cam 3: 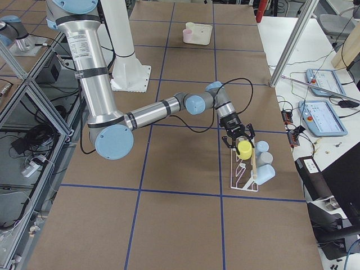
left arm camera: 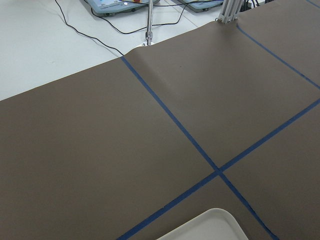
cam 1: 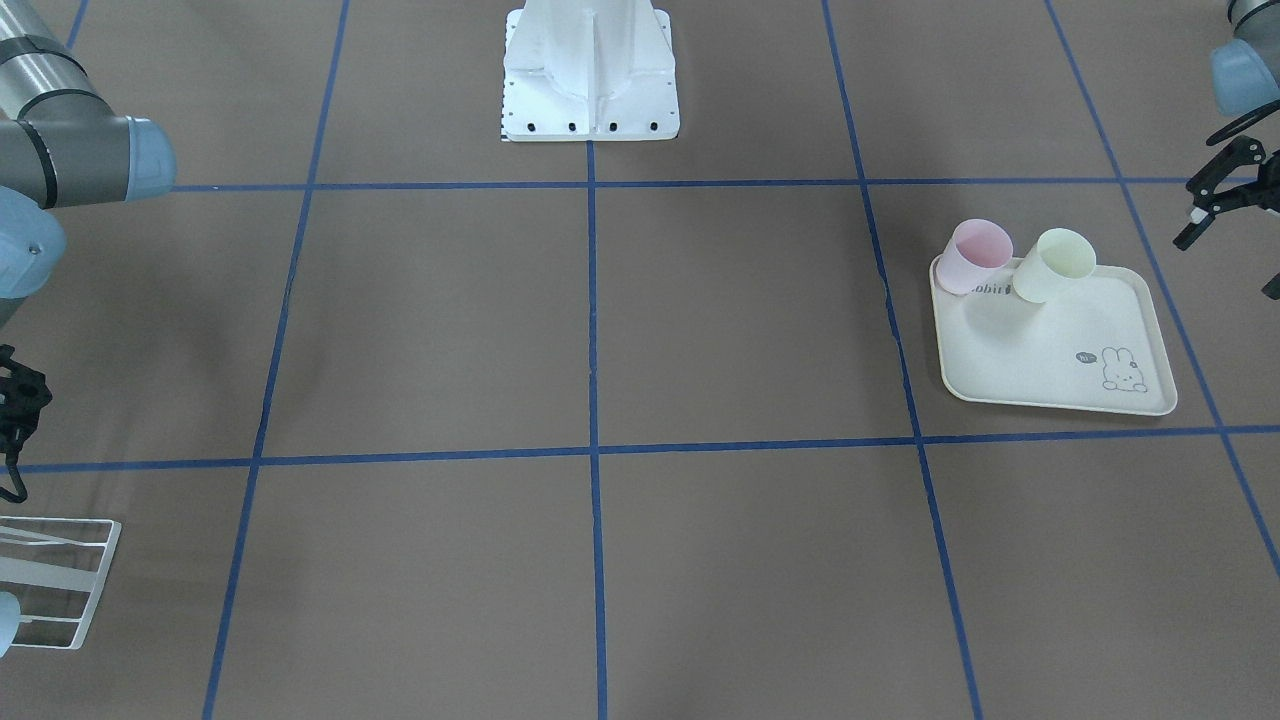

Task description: Transfer IKEA cup to right arm and place on rack

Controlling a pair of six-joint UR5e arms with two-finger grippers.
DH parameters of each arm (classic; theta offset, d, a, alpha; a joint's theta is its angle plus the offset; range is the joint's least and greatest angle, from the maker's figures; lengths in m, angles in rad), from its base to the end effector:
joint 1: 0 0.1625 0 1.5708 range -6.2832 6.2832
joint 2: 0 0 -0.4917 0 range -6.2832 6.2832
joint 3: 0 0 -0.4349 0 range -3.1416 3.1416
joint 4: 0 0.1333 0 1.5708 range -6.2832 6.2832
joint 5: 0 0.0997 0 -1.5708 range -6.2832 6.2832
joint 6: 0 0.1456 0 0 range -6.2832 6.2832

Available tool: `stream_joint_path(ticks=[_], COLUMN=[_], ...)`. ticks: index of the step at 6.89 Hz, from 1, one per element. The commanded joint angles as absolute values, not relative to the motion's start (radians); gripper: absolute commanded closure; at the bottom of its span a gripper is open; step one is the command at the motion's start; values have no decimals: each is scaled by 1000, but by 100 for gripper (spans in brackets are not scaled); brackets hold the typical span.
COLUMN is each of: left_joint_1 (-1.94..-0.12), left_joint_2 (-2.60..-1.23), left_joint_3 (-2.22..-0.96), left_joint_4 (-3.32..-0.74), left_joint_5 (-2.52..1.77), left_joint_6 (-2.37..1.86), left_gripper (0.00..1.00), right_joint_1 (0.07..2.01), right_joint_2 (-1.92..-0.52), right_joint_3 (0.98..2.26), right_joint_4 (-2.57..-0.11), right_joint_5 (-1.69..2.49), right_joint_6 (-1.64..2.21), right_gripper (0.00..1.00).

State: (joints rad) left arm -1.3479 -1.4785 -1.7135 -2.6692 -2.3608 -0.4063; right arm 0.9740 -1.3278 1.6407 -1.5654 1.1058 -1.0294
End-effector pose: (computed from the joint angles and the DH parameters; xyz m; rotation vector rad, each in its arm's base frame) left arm 0.0866 -0.5170 0.5812 0.8112 0.9952 0.2954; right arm -0.2109 -0.6637 0.5983 0.2279 0.5716 -1.5065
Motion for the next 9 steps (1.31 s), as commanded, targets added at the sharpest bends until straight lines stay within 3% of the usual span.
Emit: stream_joint_path(ticks=[1, 2, 3, 5, 9], left_joint_1=[-1348, -1347, -1347, -1347, -1348], left_joint_2=[-1479, -1479, -1479, -1480, -1479], left_joint_3=[-1713, -1713, -1713, -1715, -1713], left_joint_4=[-2668, -2668, -2668, -2669, -2671], left_joint_5=[-2361, -2361, -2361, -2361, -2361], left_joint_6=[-407, -407, -413, -419, -417], left_gripper=[0, 0, 0, 0, 0], right_joint_1=[960, 950, 939, 925, 920], right_joint_2=[-1324, -1324, -1324, -1325, -1307], right_joint_3=[1618, 1618, 1612, 1592, 1594], right_joint_4=[-1562, -1562, -1562, -1525, -1484], right_joint_5=[1089, 1077, 1066, 1037, 1019], right_joint_6=[-1028, -1026, -1026, -1026, -1011], right_gripper=[90, 85, 72, 2, 1])
